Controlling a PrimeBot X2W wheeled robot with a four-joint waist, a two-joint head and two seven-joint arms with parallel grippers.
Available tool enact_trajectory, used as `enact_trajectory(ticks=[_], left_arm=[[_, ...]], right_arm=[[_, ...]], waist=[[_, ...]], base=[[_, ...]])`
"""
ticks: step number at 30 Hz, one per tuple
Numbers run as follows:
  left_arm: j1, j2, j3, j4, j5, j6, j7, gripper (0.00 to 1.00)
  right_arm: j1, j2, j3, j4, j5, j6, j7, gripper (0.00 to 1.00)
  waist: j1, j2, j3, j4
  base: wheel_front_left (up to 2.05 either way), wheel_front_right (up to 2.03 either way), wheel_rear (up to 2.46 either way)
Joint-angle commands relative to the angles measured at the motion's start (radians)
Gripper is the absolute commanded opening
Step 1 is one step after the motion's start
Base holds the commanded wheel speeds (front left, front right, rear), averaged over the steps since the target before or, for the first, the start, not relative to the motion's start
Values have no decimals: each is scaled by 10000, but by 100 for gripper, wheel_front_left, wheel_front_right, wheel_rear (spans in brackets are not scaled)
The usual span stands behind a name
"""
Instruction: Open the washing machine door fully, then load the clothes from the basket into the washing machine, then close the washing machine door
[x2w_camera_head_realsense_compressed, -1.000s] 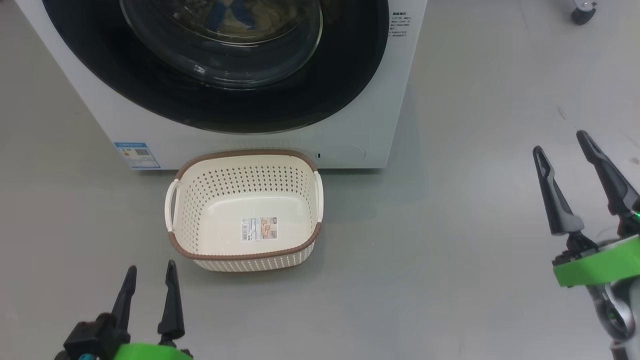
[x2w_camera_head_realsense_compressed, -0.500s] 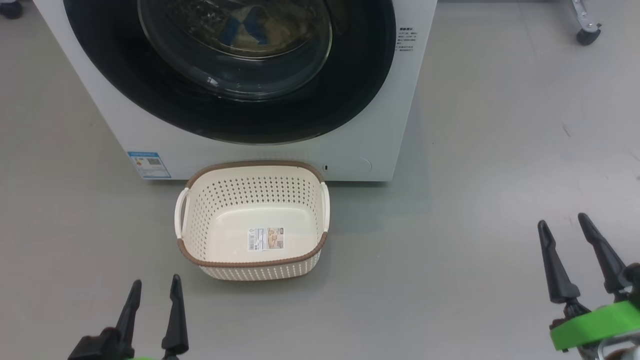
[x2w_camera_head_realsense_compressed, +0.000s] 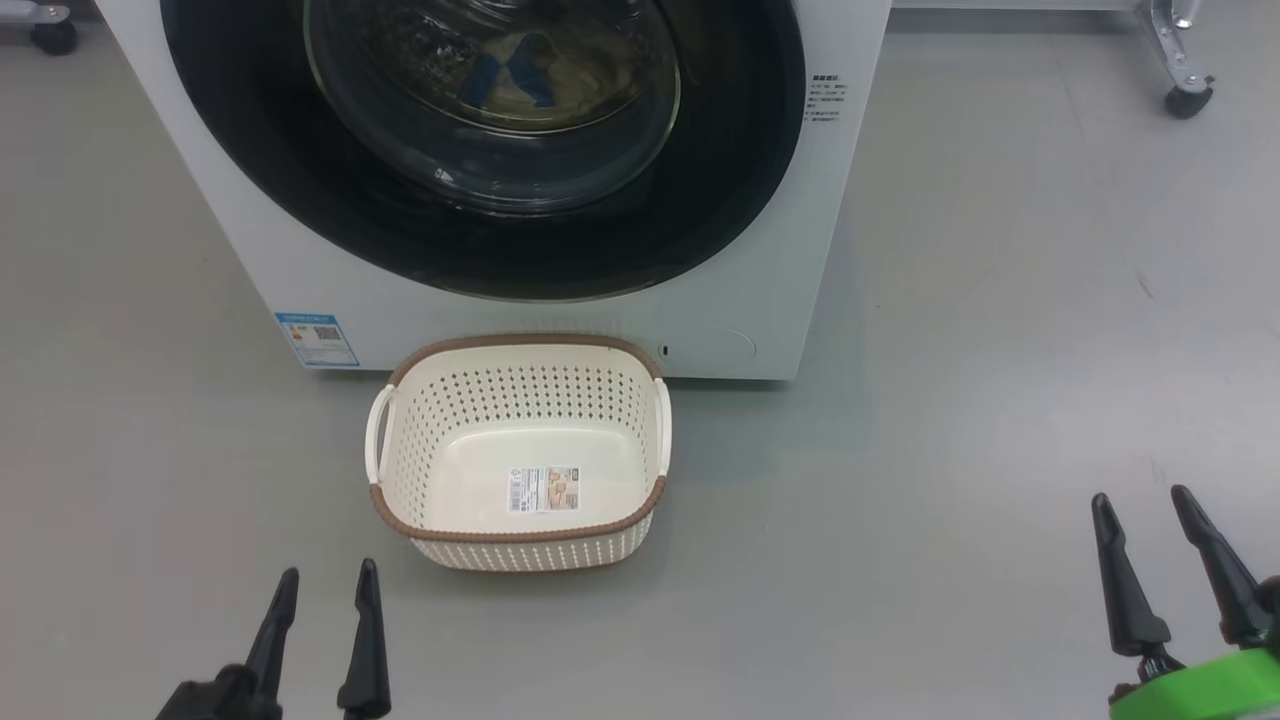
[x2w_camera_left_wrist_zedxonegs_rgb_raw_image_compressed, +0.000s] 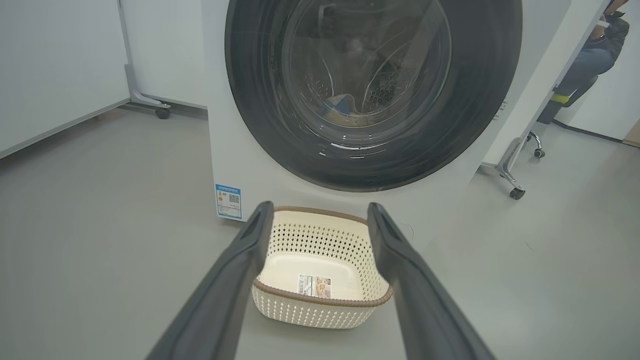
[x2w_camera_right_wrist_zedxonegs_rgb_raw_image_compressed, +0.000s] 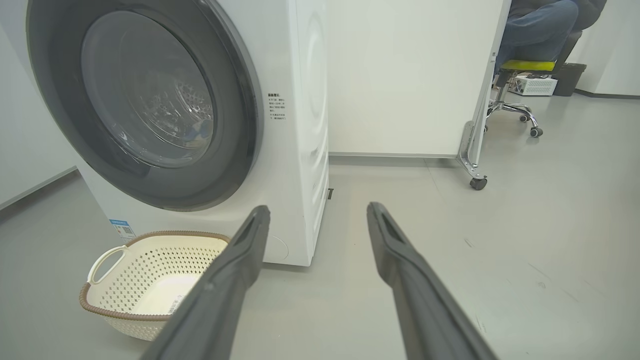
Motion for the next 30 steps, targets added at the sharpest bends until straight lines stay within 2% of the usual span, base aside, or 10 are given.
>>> enact_trajectory(ticks=[1,15,22,23,30], left_arm=[[-220,97,334,-402,-41,26,-109,100],[-283,97,370,-612,-74,3,-109,100],[-298,97,357,-650,-159,-244,-109,100],[19,2,8,-270,-107,-232,2,0],[99,-59,-43,474,-394,-232,119,0]], right_arm=[[-98,-127,126,-304,-64,-36,-25,100],[-20,62,234,-144,-60,-36,-25,100],[-41,70,284,-108,-45,-36,-25,100],[150,234,78,181,1,2,0,0],[187,400,167,964,310,3,104,0]], waist=[[1,0,9,25],[1,0,57,180],[1,0,65,167],[1,0,67,168],[1,0,57,172]], base=[[0,0,0],[0,0,0],[0,0,0],[0,0,0],[0,0,0]])
